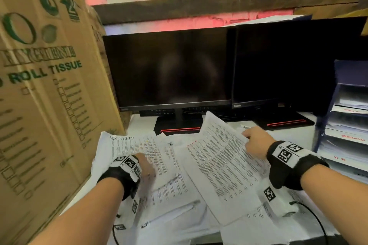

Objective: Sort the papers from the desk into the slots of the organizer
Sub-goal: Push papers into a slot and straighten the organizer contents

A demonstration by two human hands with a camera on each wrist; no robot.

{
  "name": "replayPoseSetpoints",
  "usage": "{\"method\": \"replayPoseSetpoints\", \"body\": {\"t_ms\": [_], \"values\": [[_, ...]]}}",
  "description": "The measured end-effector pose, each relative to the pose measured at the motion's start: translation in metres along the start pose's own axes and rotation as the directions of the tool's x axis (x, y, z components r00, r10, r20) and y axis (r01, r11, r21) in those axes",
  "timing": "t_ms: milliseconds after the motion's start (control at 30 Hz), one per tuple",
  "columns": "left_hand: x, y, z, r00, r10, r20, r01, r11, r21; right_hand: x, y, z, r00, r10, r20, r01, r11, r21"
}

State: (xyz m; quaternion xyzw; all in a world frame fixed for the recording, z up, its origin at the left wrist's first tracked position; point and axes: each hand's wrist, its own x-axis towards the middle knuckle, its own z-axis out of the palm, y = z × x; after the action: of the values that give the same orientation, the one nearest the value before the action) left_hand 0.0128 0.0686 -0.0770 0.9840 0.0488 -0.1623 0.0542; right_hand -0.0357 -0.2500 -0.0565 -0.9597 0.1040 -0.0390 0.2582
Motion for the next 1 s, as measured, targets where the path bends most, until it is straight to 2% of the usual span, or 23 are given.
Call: {"method": "replayPoseSetpoints", "body": {"t_ms": [133,233,333,400,467,567,733,867,1000], "values": [[0.001,0.003,0.009,0.989,0.108,0.099,-0.108,0.994,-0.002,0.002,-0.009,-0.008,0.992,0.009,-0.125,0.002,0.996,0.084],[-0.008,0.019,0.0,0.975,0.169,0.146,-0.176,0.984,0.031,0.005,-0.014,-0.016,0.964,0.043,-0.261,0.004,0.984,0.177],[-0.006,0.023,-0.012,0.974,0.203,0.103,-0.202,0.979,-0.022,0.008,-0.015,-0.025,0.933,0.079,-0.352,0.037,0.95,0.312],[0.005,0.012,-0.016,0.992,0.124,0.037,-0.12,0.988,-0.096,0.008,-0.017,-0.029,0.93,0.07,-0.36,0.086,0.913,0.4],[0.013,-0.003,-0.014,0.999,-0.029,-0.041,0.025,0.993,-0.112,0.008,-0.017,-0.028,0.93,0.054,-0.363,0.12,0.891,0.439],[0.019,-0.029,-0.006,0.964,-0.243,-0.108,0.232,0.967,-0.106,0.009,-0.013,-0.023,0.938,0.058,-0.343,0.111,0.884,0.454],[0.04,-0.058,-0.003,0.951,-0.305,-0.041,0.283,0.92,-0.272,0.01,-0.001,-0.012,0.949,0.083,-0.304,0.076,0.876,0.477],[0.041,-0.061,-0.009,0.952,-0.298,-0.064,0.263,0.91,-0.32,0.01,0.006,-0.007,0.958,0.091,-0.273,0.067,0.851,0.522],[0.052,-0.061,-0.007,0.947,-0.316,-0.055,0.262,0.86,-0.438,0.009,0.009,-0.003,0.964,0.093,-0.249,0.058,0.84,0.539]]}}
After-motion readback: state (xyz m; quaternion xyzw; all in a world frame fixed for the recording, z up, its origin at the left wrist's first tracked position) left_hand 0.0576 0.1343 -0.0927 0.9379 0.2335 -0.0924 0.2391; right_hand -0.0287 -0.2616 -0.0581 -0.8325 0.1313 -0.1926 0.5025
